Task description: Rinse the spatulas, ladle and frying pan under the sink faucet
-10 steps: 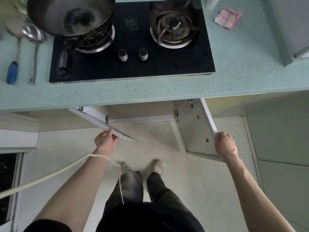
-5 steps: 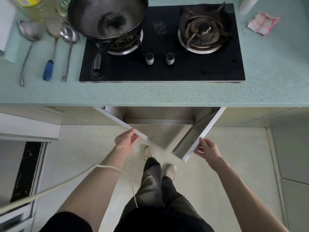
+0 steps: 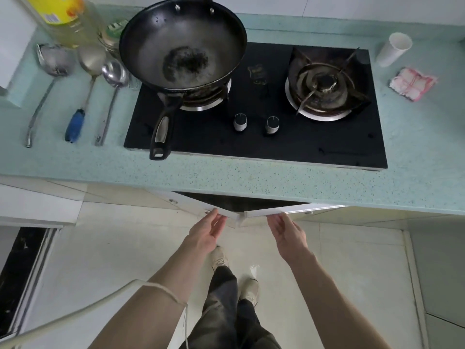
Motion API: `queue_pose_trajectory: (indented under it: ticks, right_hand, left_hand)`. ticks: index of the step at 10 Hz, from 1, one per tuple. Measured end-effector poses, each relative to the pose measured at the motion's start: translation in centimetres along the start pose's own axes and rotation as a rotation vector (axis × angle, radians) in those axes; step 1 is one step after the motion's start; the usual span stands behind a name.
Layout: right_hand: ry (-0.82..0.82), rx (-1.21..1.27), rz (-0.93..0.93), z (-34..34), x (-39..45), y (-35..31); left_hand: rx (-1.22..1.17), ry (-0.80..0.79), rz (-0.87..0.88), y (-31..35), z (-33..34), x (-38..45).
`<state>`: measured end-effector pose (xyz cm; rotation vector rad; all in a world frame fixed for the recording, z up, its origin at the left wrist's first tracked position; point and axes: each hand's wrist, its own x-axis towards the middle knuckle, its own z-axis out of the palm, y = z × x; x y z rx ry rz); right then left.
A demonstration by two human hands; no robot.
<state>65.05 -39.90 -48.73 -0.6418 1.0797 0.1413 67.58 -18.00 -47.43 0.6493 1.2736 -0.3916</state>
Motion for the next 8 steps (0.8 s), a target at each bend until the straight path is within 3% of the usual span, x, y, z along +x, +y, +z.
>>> queue_pose_trajectory:
  ticks: [2, 5, 7, 8]
  right_hand:
    - [-0.024, 0.160, 0.040, 1.7, 0.6, 0.4]
    - [-0.144, 0.108, 0.044, 3.5, 0.5, -0.6]
    - [-0.177, 0.049, 0.036, 3.3, 0.8, -0.8]
    - [-0.124, -0.176, 0.022, 3.1, -0.3, -1.0]
  left_hand:
    - [-0.031, -0.022, 0.032, 0.4, 2.3, 0.9]
    - [-0.105, -0.213, 0.044, 0.7, 3.4, 1.0]
    - [0.052, -0.348, 0.047, 2.0, 2.7, 1.0]
    - [0.239, -0.298, 0.038, 2.6, 2.2, 0.5]
